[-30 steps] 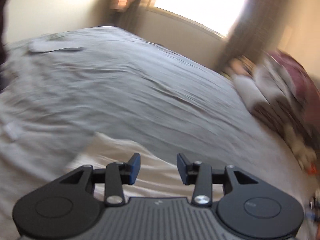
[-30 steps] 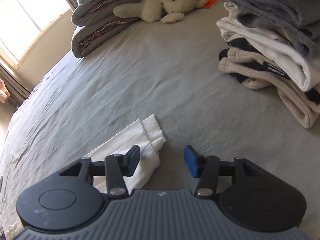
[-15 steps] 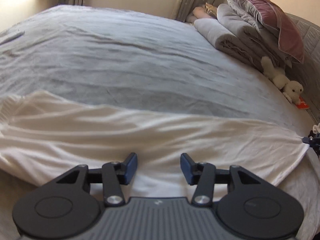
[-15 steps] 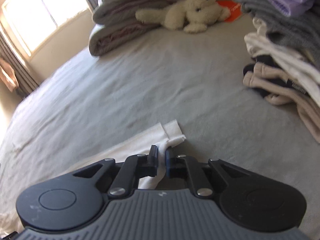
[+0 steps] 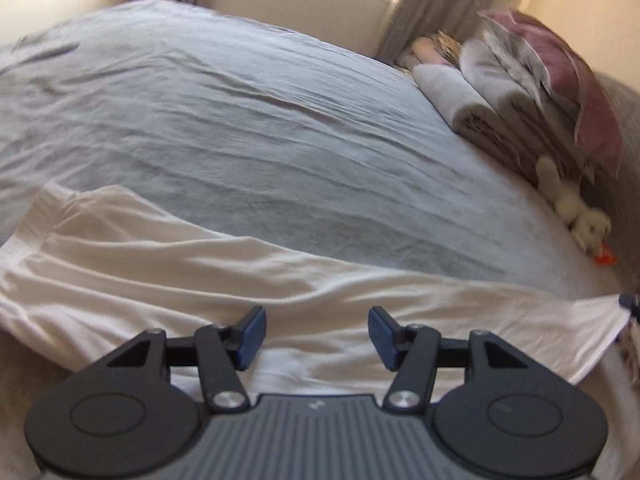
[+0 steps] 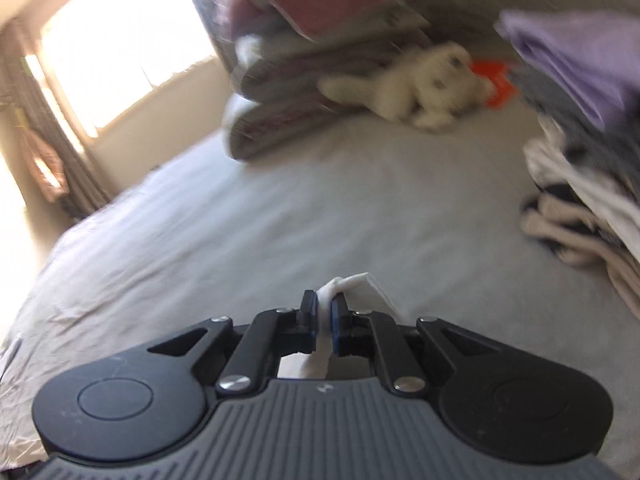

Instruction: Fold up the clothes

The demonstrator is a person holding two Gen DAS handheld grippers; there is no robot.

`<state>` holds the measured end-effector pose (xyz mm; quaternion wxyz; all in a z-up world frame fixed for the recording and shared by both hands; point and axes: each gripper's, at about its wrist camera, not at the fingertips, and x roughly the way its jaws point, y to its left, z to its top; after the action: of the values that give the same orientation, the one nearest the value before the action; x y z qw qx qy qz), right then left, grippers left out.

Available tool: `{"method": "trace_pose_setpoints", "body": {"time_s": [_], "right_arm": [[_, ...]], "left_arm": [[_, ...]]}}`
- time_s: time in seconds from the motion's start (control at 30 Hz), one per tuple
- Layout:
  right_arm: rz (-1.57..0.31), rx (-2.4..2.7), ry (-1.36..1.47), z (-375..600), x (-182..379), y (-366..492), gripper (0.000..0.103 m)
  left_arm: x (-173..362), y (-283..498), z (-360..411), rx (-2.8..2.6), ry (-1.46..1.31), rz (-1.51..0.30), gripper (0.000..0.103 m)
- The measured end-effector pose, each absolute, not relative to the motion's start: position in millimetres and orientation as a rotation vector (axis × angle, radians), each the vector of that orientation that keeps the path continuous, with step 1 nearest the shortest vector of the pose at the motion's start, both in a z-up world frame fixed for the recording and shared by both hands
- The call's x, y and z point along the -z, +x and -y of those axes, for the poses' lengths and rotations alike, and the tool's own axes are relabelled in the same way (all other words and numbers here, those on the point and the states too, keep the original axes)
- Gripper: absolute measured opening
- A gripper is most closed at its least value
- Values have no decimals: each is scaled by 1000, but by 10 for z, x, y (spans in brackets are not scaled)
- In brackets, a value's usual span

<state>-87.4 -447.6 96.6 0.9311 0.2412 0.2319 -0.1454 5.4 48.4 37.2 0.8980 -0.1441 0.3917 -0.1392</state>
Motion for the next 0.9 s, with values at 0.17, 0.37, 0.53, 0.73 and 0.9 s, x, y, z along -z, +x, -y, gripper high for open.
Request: {"method": "trace_pose_setpoints", "body": {"time_s": [0.17, 0.37, 0.53, 0.73, 0.9], "right_arm": [[-398, 122, 372, 3701, -1241, -868, 9], [-401, -139, 230, 2294, -1211, -660, 9], [-522, -252, 70, 1371, -742, -378, 13], [-596, -328, 77, 1656, -806, -397, 60], [-656, -388, 85, 1905, -854, -405, 60]], "left_arm": [[-419, 127, -927, 238, -493, -809, 58], [-307, 129, -1305, 255, -729, -855, 58], [-188, 126, -1257, 298, -762, -910, 58], [-215, 102, -1057, 374, -719, -925, 59], [-260, 119, -786, 443, -704, -928, 59]]}}
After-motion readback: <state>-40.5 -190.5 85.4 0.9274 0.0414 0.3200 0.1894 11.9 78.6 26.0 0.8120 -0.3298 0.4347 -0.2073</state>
